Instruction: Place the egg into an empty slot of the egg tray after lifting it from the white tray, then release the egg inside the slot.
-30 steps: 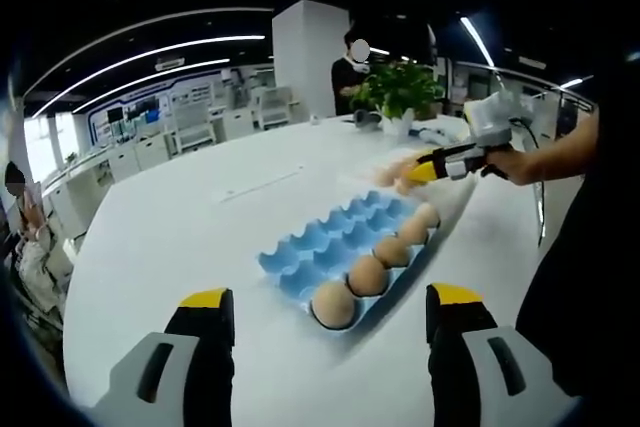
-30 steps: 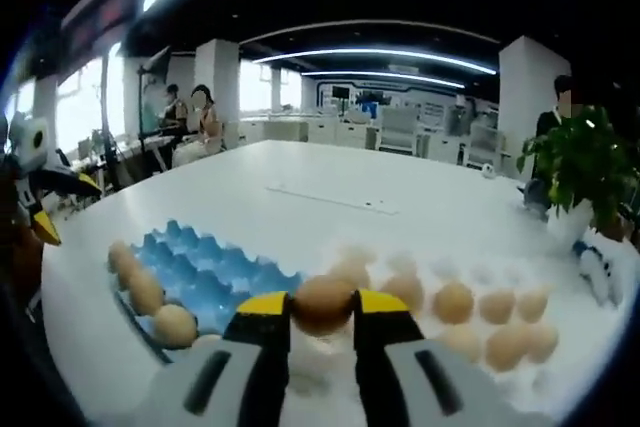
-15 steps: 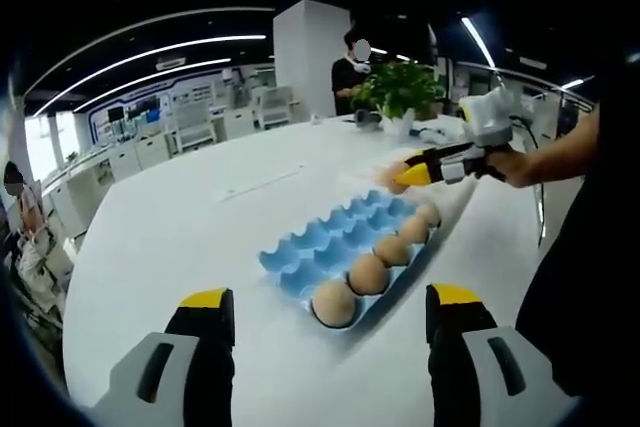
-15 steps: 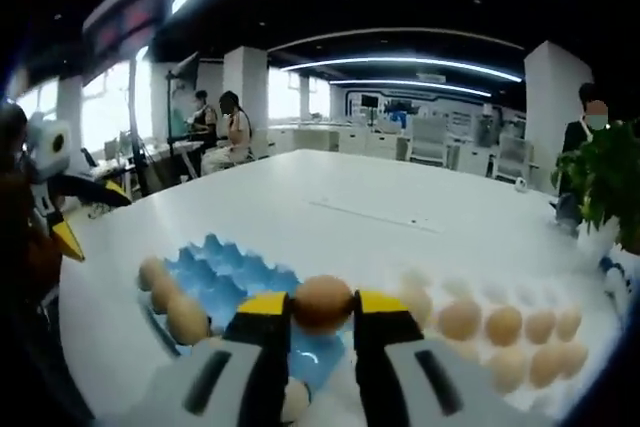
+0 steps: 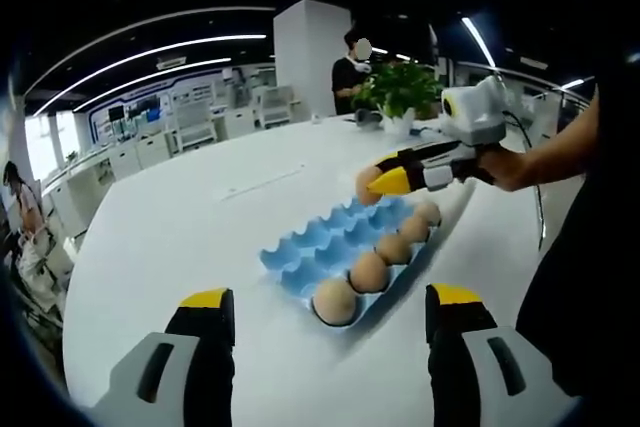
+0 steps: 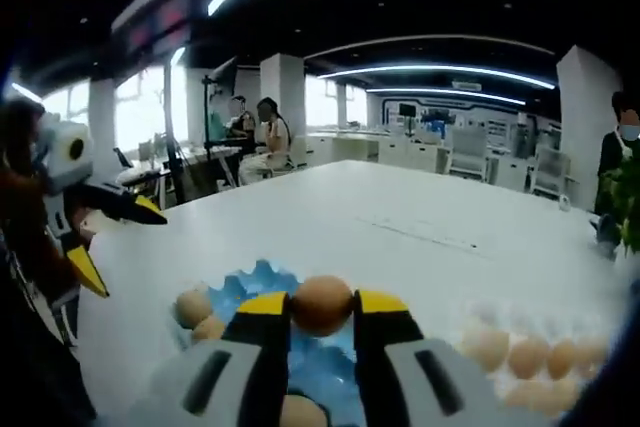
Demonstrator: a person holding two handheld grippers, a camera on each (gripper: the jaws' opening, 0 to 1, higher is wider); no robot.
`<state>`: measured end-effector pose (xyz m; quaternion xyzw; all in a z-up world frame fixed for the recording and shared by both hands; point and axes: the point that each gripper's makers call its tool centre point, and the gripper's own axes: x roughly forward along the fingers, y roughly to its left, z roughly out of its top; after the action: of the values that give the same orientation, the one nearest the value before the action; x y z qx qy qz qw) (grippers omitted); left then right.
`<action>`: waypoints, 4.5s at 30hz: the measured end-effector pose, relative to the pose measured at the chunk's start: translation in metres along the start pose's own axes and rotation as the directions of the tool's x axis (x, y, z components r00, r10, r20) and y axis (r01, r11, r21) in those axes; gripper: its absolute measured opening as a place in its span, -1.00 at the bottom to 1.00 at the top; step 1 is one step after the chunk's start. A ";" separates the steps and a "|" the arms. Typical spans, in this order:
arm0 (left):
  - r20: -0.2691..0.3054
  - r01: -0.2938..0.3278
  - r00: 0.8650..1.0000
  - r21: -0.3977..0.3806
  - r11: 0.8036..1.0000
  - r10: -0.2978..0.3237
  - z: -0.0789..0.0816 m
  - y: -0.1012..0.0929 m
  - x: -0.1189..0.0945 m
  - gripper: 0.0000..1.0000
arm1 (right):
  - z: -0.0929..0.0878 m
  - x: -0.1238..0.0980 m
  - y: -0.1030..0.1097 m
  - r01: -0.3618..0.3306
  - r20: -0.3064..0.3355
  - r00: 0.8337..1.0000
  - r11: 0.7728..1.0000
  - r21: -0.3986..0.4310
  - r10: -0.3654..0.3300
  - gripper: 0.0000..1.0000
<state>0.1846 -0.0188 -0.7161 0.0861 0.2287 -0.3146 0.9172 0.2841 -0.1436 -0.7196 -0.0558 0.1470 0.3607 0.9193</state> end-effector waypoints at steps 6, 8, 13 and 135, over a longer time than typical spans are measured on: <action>0.004 -0.001 1.000 -0.003 1.000 0.002 0.001 0.002 -0.001 0.59 | 0.005 0.018 0.023 -0.062 0.001 0.998 0.998 -0.020 0.062 -0.54; 0.003 -0.005 1.000 -0.003 1.000 0.005 0.000 0.003 -0.001 0.59 | 0.007 0.025 0.033 -0.087 0.000 0.996 0.996 -0.035 0.087 -0.54; 0.005 -0.010 1.000 -0.004 1.000 0.010 0.000 0.005 -0.002 0.59 | 0.007 0.036 0.047 -0.123 -0.007 0.992 0.991 -0.048 0.123 -0.54; 0.027 -0.019 0.999 0.018 1.000 0.019 0.006 0.009 -0.002 0.81 | -0.083 -0.099 -0.156 0.444 -0.155 0.894 0.882 0.160 -0.421 -0.26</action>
<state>0.1907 -0.0129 -0.7099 0.0924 0.2129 -0.3091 0.9223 0.3024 -0.3394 -0.7686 -0.0194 0.2176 0.1266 0.9676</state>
